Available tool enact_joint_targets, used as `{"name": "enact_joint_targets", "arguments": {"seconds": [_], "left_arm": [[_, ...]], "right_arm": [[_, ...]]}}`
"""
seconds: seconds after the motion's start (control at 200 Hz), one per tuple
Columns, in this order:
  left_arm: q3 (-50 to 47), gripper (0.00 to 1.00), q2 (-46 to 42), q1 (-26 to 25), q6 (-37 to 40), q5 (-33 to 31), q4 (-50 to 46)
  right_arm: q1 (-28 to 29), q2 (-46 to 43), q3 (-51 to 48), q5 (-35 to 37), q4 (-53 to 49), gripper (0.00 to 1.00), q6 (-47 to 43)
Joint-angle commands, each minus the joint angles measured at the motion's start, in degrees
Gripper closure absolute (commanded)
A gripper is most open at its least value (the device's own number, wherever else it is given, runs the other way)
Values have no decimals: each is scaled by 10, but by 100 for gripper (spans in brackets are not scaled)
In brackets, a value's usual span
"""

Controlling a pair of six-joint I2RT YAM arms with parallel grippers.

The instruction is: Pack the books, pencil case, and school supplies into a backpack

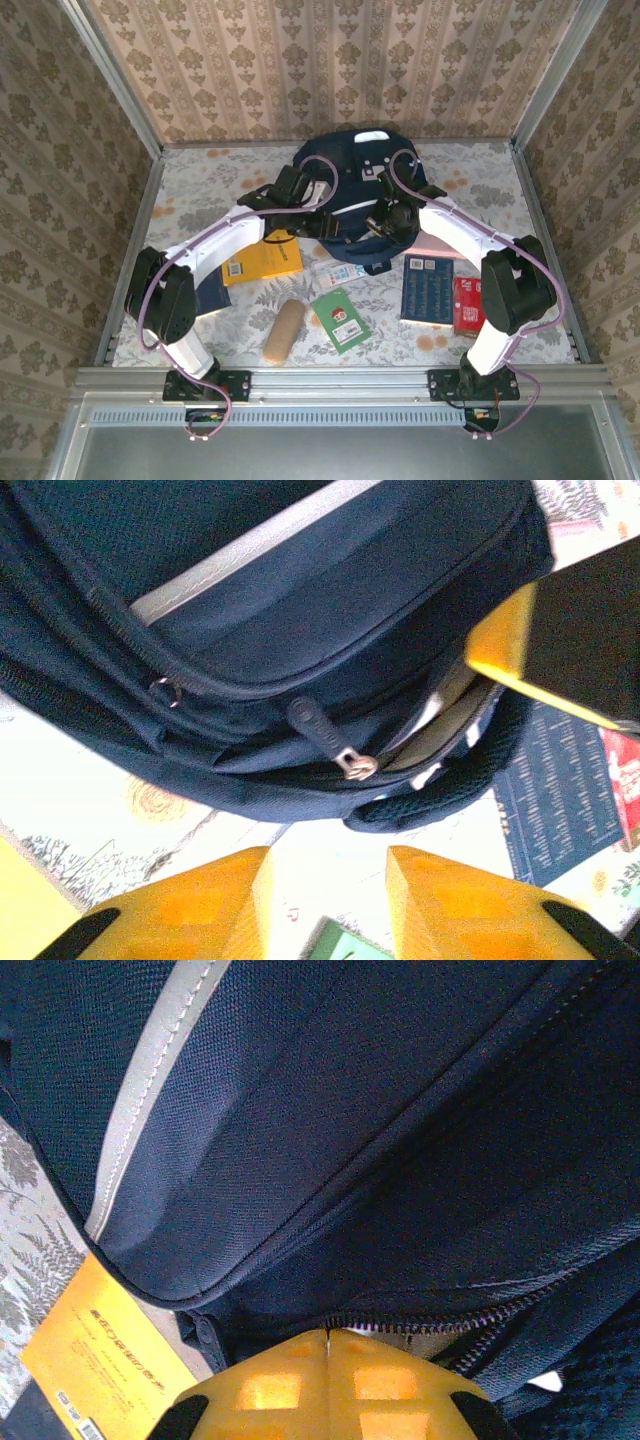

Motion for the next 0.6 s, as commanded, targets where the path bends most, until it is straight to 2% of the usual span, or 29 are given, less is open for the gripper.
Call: {"name": "enact_joint_targets", "arguments": {"seconds": [0.0, 0.095, 0.17, 0.24, 0.26, 0.33, 0.39, 0.47, 0.595], "left_arm": [[-13, 65, -3, -1, -14, 3, 1], [-23, 63, 2, -1, -34, 7, 16], [-29, 53, 6, 1, -53, 15, 32], [-30, 48, 12, 2, -68, 13, 40], [-31, 47, 13, 3, -73, 11, 42], [-39, 45, 15, 8, -91, 10, 55], [-49, 45, 19, 12, -106, 12, 69], [-53, 45, 30, 14, -113, 13, 77], [-55, 46, 56, 16, -123, 16, 92]], "right_arm": [[-9, 6, 3, 28, -18, 100, -41], [-11, 18, -7, 6, -3, 100, -29], [-17, 24, -21, -14, 18, 100, -11], [-23, 29, -32, -31, 47, 100, 8], [-25, 32, -34, -34, 50, 94, 13], [-31, 36, -42, -47, 60, 62, 42], [-34, 37, -48, -51, 65, 46, 63], [-36, 38, -50, -46, 65, 38, 82], [-36, 60, -42, -49, 78, 38, 97]]}}
